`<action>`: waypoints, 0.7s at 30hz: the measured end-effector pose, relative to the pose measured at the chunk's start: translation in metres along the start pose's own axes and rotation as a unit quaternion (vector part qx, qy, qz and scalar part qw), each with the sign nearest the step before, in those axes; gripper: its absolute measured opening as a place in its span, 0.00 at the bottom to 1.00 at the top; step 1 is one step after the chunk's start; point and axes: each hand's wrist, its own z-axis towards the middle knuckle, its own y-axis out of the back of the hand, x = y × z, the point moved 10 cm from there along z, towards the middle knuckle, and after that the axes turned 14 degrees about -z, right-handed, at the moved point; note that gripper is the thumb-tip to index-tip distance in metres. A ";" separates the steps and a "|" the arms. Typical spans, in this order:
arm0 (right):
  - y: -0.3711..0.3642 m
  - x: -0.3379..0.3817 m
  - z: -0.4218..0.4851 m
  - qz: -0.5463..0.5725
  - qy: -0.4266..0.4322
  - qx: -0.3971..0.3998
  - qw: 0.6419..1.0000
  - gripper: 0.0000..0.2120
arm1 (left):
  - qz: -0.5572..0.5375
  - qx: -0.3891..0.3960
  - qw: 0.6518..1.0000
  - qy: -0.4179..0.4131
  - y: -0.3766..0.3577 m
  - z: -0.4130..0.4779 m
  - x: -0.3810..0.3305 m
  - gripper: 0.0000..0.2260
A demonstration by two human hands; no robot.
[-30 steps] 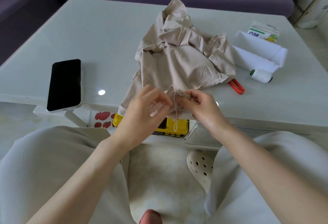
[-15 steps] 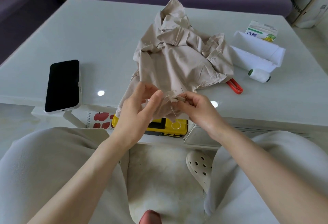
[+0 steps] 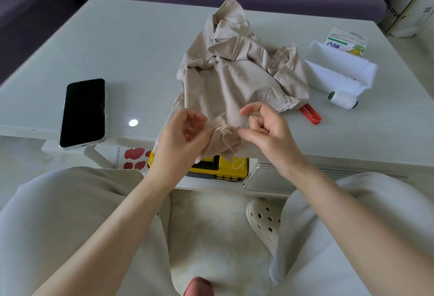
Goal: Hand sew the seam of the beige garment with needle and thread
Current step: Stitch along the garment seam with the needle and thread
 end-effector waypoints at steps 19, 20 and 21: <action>-0.011 0.009 -0.003 -0.001 0.013 0.017 1.000 0.03 | -0.038 0.064 0.996 0.043 -0.020 -0.005 -0.001 0.03; -0.010 0.009 -0.003 -0.004 0.011 0.013 1.000 0.03 | -0.045 0.064 0.996 0.045 -0.020 -0.006 -0.001 0.03; -0.009 0.009 -0.003 -0.009 0.012 0.011 1.000 0.03 | -0.050 0.065 0.995 0.047 -0.021 -0.006 -0.001 0.03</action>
